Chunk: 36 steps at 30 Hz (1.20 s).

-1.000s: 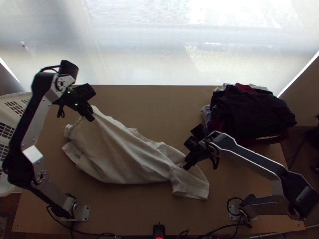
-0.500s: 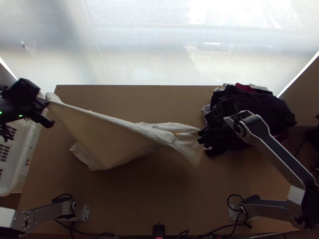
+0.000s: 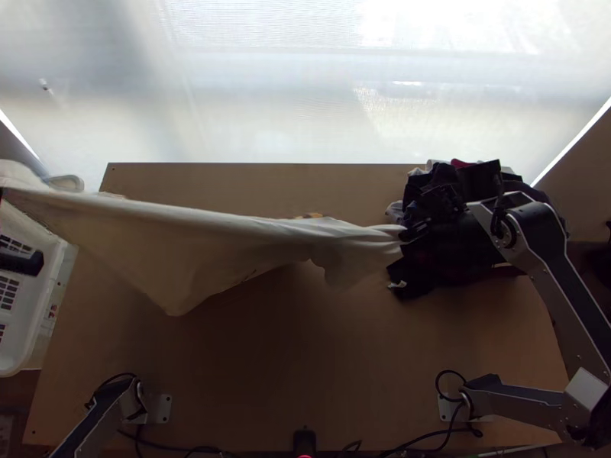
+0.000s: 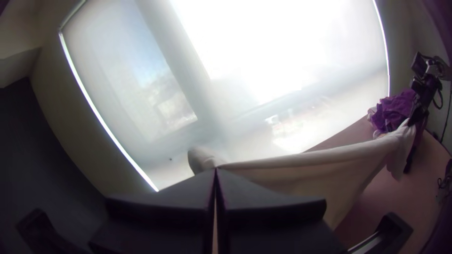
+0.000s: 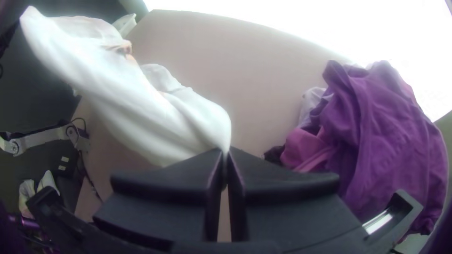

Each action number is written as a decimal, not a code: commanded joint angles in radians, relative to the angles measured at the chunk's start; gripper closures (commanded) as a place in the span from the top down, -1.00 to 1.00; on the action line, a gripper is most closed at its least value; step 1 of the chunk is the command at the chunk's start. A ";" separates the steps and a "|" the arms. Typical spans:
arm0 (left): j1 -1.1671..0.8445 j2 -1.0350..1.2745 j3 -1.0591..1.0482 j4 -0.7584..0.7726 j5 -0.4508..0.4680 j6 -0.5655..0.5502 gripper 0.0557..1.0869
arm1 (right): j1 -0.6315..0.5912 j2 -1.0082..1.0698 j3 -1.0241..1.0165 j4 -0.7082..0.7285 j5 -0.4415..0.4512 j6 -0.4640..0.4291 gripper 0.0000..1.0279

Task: Fold the t-shirt

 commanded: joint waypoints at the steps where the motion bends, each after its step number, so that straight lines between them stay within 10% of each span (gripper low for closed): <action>1: 0.010 -0.225 -0.062 -0.082 -0.009 -0.003 -0.93 | -0.034 -0.026 -0.044 -0.133 -0.047 -0.020 -0.95; 13: -0.186 -0.614 -0.701 -0.260 -0.003 0.003 -0.85 | 0.056 0.072 -0.411 -0.117 -0.059 -0.128 -0.95; 28: -0.272 -0.467 -1.030 -0.196 0.142 0.009 -0.72 | 0.099 0.195 -0.446 0.022 -0.058 -0.085 -0.95; 30: -0.315 -0.426 -1.024 -0.193 0.142 0.011 -0.51 | 0.108 0.208 -0.437 0.036 -0.058 -0.069 -0.95; 34: -0.374 -0.370 -1.010 -0.187 0.130 0.011 0.87 | 0.112 0.241 -0.411 0.051 -0.058 -0.057 -0.95; 36: -0.401 -0.363 -0.999 -0.198 0.123 0.012 0.90 | 0.118 0.250 -0.405 0.051 -0.056 -0.053 -0.95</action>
